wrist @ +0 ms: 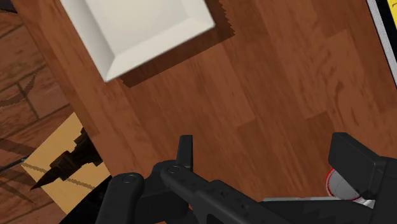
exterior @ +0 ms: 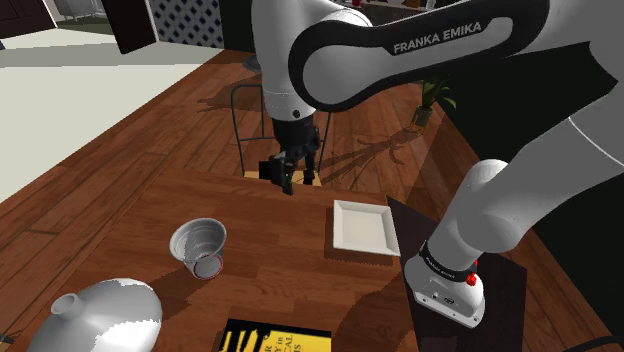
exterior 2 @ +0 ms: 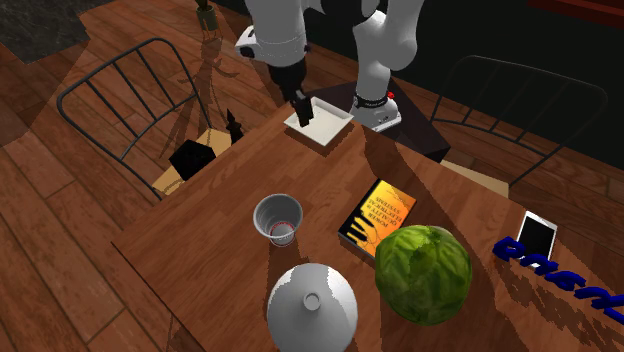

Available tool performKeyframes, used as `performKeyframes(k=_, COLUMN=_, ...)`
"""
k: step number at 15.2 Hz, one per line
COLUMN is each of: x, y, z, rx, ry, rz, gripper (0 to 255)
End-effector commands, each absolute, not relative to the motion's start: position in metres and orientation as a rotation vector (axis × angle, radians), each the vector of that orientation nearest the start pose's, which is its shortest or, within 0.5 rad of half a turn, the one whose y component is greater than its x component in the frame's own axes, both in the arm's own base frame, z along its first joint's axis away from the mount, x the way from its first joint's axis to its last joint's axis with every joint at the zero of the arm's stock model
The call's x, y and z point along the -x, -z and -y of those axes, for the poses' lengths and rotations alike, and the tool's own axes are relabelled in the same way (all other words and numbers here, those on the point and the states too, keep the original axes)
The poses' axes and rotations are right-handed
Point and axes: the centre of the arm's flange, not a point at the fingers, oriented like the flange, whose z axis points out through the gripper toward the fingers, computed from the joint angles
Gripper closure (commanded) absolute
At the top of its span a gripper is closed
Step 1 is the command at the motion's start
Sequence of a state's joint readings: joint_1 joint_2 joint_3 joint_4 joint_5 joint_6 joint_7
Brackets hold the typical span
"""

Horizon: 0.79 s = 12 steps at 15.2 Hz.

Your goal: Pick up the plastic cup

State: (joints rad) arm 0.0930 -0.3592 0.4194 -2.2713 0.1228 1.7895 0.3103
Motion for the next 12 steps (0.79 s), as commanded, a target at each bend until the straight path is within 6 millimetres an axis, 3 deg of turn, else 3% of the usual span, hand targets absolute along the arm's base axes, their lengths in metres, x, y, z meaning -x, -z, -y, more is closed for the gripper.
performKeyframes(k=1, x=-0.378, y=-0.468, z=-0.256, rx=3.213, ry=-0.197, rz=0.204, gripper=0)
performKeyframes(k=12, x=-0.426, y=-0.416, z=-0.385, rx=3.239, ry=-0.163, rz=0.174, gripper=0)
